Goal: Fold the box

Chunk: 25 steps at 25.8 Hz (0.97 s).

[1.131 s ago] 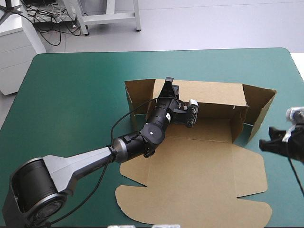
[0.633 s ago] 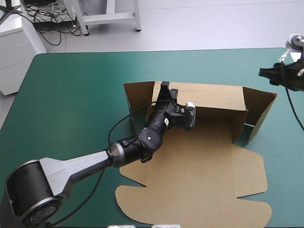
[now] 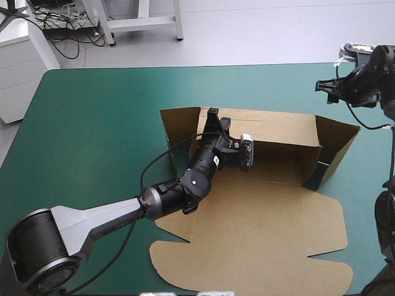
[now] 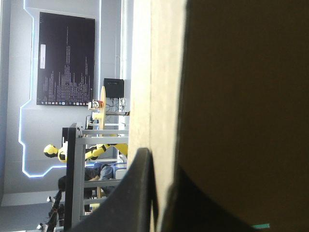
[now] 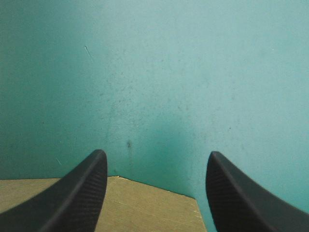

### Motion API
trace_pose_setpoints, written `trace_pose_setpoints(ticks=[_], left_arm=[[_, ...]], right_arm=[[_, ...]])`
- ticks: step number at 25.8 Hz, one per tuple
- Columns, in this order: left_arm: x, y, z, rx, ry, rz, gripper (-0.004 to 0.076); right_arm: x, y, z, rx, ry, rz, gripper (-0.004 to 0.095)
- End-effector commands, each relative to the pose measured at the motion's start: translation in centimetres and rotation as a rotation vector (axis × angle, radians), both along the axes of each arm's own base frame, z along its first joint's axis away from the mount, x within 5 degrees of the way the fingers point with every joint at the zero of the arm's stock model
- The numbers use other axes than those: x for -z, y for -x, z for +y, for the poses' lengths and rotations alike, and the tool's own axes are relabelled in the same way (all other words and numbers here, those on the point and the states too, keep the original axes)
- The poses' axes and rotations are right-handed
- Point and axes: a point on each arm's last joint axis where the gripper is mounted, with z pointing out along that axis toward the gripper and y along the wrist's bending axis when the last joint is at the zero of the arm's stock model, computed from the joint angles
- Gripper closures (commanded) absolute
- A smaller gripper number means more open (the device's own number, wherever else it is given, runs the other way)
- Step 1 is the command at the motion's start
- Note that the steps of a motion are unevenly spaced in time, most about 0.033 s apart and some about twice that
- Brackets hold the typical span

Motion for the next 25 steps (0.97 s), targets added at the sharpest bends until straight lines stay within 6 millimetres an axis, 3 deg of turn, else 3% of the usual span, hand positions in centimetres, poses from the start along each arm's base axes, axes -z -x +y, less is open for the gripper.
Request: trace_pose_setpoints(ticks=[1, 25], left_arm=[[-1.6, -0.6, 0.7, -0.057, 0.04, -0.067, 0.0734], [-3.8, -0.9, -0.3, -0.025, 0.119, -0.082, 0.0734]], right_arm=[[-2.9, 1.4, -0.6, 0.009, 0.033, -0.102, 0.0356], [-2.6, 1.4, -0.5, 0.005, 0.027, -0.072, 0.0356]])
